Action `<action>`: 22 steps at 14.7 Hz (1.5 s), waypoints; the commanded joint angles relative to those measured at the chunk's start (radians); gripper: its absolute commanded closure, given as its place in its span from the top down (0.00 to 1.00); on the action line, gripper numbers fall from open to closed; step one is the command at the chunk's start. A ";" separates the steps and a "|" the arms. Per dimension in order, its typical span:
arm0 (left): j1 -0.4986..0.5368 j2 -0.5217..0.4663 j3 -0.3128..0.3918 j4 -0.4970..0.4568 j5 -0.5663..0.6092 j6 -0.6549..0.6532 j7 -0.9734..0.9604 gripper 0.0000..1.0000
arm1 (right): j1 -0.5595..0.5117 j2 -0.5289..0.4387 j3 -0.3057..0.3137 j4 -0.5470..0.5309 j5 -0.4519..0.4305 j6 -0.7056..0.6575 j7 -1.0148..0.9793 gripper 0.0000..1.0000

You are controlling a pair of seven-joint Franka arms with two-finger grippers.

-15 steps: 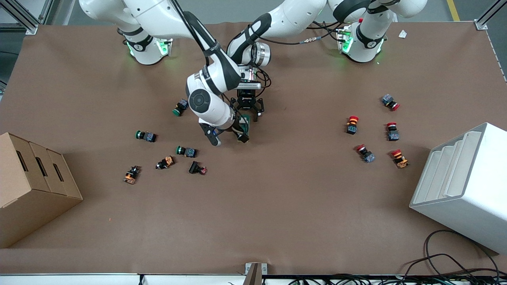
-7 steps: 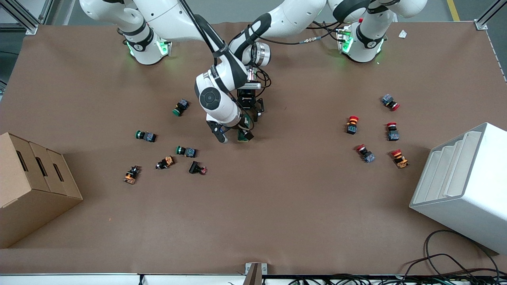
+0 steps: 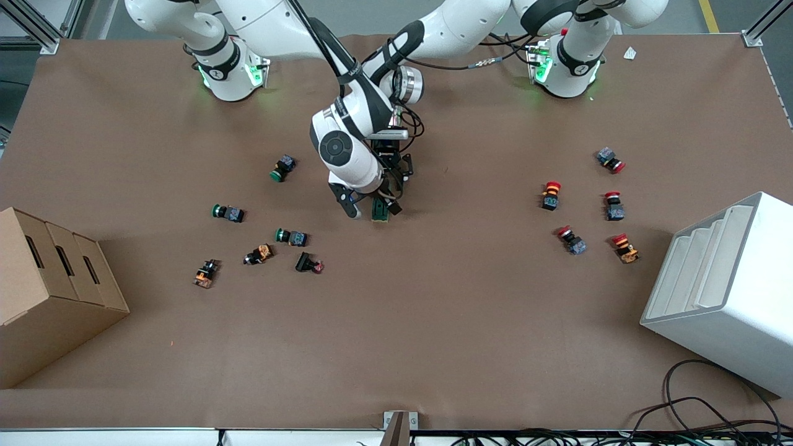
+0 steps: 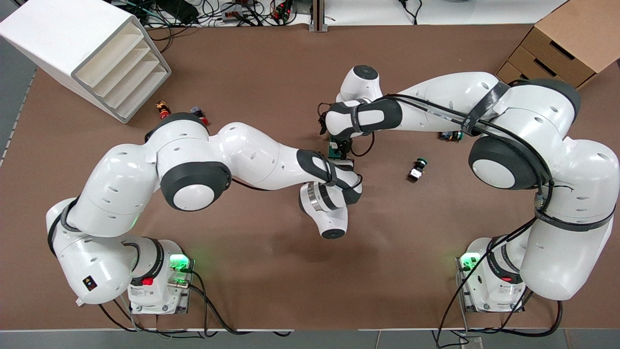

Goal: Close load switch with both arms
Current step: 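Hold the switch with the left gripper while the right gripper reaches the lever, then push the white lever down with the right gripper to close it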

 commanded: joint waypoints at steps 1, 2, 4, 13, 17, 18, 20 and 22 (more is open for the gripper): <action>-0.011 0.071 0.004 0.041 0.012 0.046 -0.033 1.00 | -0.003 -0.007 -0.010 0.019 0.023 0.006 0.009 1.00; -0.012 0.071 0.007 0.047 0.012 0.046 -0.033 1.00 | -0.009 -0.007 -0.010 0.032 0.023 0.006 0.009 1.00; -0.012 0.071 0.007 0.047 0.012 0.046 -0.033 1.00 | -0.021 -0.006 -0.010 0.046 0.023 0.006 0.009 1.00; -0.012 0.071 0.009 0.047 0.012 0.046 -0.031 1.00 | -0.070 0.039 -0.011 0.137 0.023 0.003 0.008 1.00; -0.012 0.076 0.024 0.047 0.012 0.046 -0.031 1.00 | -0.089 0.048 -0.011 0.152 0.019 0.005 0.000 1.00; -0.012 0.077 0.024 0.049 0.012 0.046 -0.031 1.00 | -0.093 0.056 -0.011 0.160 0.017 0.005 0.000 1.00; -0.012 0.077 0.024 0.047 0.012 0.046 -0.031 1.00 | -0.095 0.078 -0.011 0.183 0.016 0.006 0.002 1.00; -0.012 0.077 0.026 0.047 0.012 0.046 -0.029 1.00 | -0.097 0.095 -0.011 0.193 0.012 0.009 0.002 1.00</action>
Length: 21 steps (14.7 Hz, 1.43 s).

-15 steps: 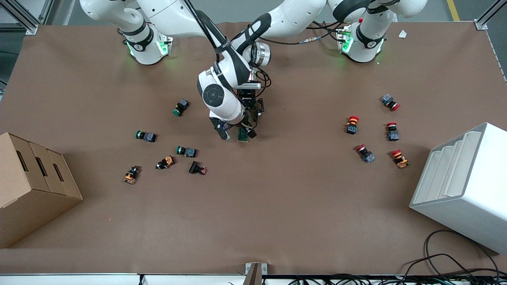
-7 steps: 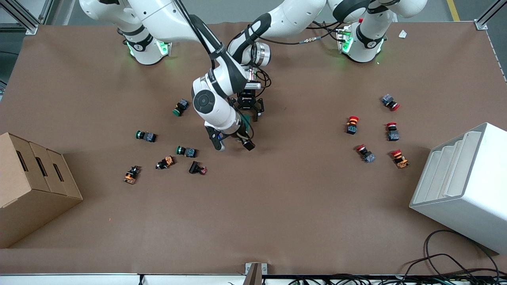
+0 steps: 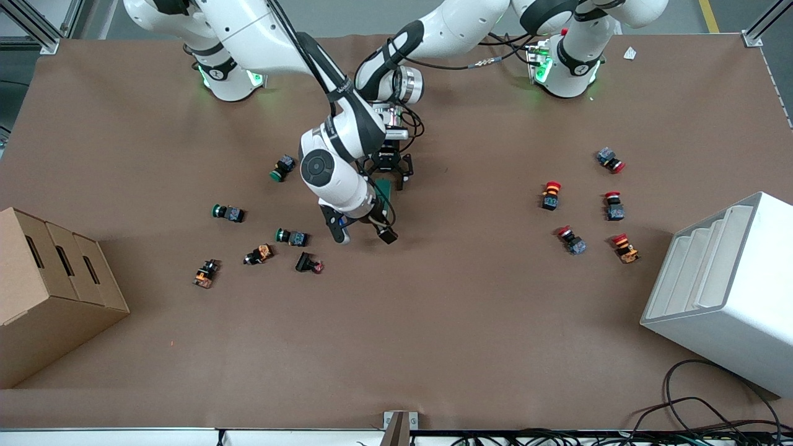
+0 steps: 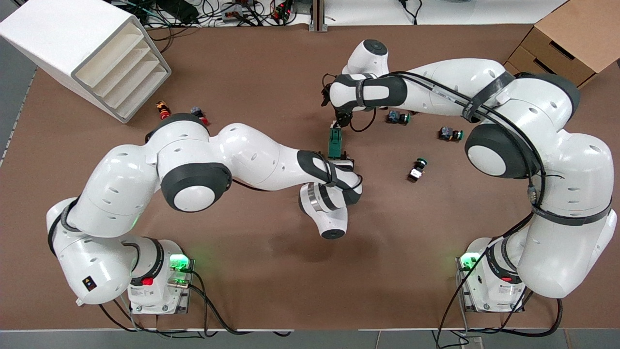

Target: Close load switch with both arms

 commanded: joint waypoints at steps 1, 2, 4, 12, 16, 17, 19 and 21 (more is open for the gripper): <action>-0.004 0.077 0.016 0.047 0.012 0.045 -0.025 1.00 | -0.014 0.050 0.006 0.040 0.006 0.018 -0.014 1.00; -0.004 0.075 0.016 0.047 0.012 0.045 -0.022 1.00 | -0.014 0.056 0.006 0.045 0.006 0.018 -0.014 1.00; -0.004 0.072 0.016 0.047 0.012 0.045 -0.022 1.00 | -0.015 0.070 0.005 0.054 0.005 0.019 -0.016 1.00; -0.002 0.060 0.016 0.050 0.003 0.044 -0.022 0.99 | -0.078 0.072 0.003 0.102 -0.034 -0.035 -0.026 1.00; 0.000 0.043 0.010 0.054 -0.005 0.044 -0.018 1.00 | -0.214 -0.061 0.002 0.100 -0.116 -0.282 -0.187 1.00; 0.000 0.040 0.005 0.067 -0.009 0.045 -0.007 1.00 | -0.259 -0.106 0.002 0.097 -0.118 -0.360 -0.274 1.00; 0.003 0.014 -0.004 0.085 -0.089 0.045 0.071 1.00 | -0.352 -0.180 -0.012 0.097 -0.167 -0.497 -0.489 1.00; 0.004 -0.048 -0.005 0.105 -0.249 0.045 0.267 1.00 | -0.424 -0.224 -0.020 0.099 -0.298 -0.595 -0.656 1.00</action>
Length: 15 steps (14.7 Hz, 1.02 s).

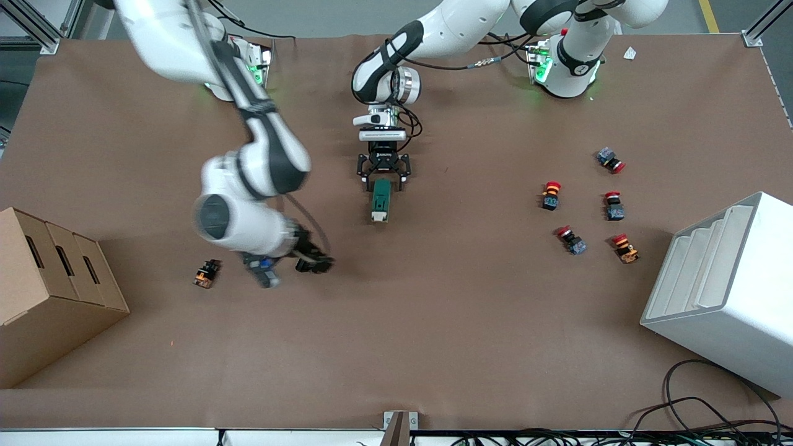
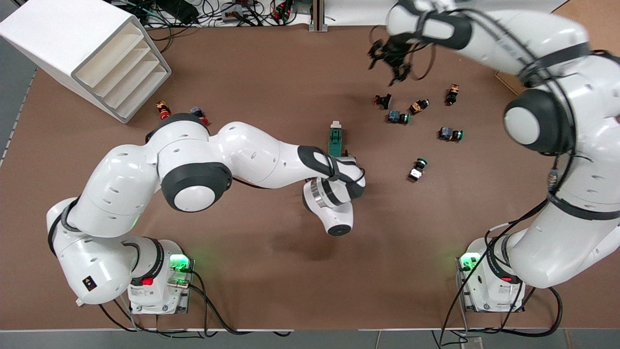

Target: Close load switch with both arms

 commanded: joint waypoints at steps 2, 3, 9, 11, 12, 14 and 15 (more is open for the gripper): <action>0.004 -0.097 -0.003 0.098 -0.274 0.018 0.295 1.00 | -0.137 -0.112 0.013 -0.042 -0.206 -0.125 -0.297 1.00; 0.006 -0.123 -0.003 0.126 -0.337 0.018 0.338 1.00 | -0.167 -0.136 0.011 -0.042 -0.237 -0.148 -0.394 1.00; 0.117 -0.352 -0.003 0.208 -0.728 0.020 0.652 1.00 | -0.376 -0.242 0.008 0.030 -0.308 -0.328 -0.934 1.00; 0.186 -0.439 -0.001 0.229 -0.872 0.020 0.801 1.00 | -0.413 -0.239 0.008 0.096 -0.311 -0.376 -0.976 1.00; 0.229 -0.487 0.002 0.244 -0.960 0.018 0.888 1.00 | -0.415 -0.241 0.007 0.113 -0.329 -0.379 -0.975 1.00; 0.329 -0.573 0.007 0.243 -1.093 0.014 1.058 1.00 | -0.413 -0.241 0.008 0.140 -0.364 -0.379 -0.967 1.00; 0.375 -0.602 0.005 0.244 -1.134 -0.014 1.156 1.00 | -0.410 -0.241 0.008 0.151 -0.380 -0.379 -0.973 1.00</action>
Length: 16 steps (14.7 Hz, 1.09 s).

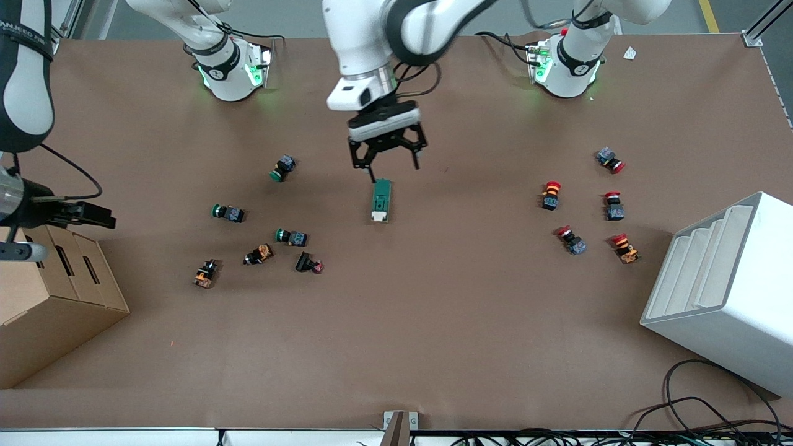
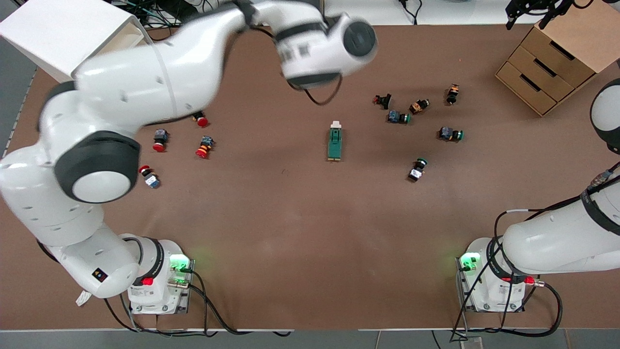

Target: Close load switch with both arms

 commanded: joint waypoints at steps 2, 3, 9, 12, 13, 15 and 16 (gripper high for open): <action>0.163 -0.120 -0.002 -0.019 -0.148 -0.068 0.317 1.00 | 0.001 0.011 0.018 0.054 -0.069 -0.035 -0.002 1.00; 0.209 -0.140 -0.002 -0.016 -0.180 -0.094 0.377 1.00 | -0.002 0.011 0.018 0.059 -0.069 -0.044 -0.003 1.00; 0.491 -0.223 -0.003 0.046 -0.404 -0.160 0.696 1.00 | -0.002 0.005 0.017 0.092 -0.020 -0.100 0.023 1.00; 0.533 -0.259 0.052 0.043 -0.451 -0.183 0.892 1.00 | -0.002 0.002 0.015 0.097 -0.023 -0.147 0.026 1.00; 0.536 -0.273 0.081 0.041 -0.491 -0.199 0.959 1.00 | -0.001 0.002 0.018 0.112 -0.020 -0.148 0.018 1.00; 0.536 -0.310 0.167 0.035 -0.577 -0.241 1.096 1.00 | 0.007 0.002 0.017 0.134 -0.026 -0.192 0.024 1.00; 0.539 -0.325 0.202 0.032 -0.614 -0.271 1.165 1.00 | 0.006 0.002 0.017 0.138 -0.023 -0.241 0.027 1.00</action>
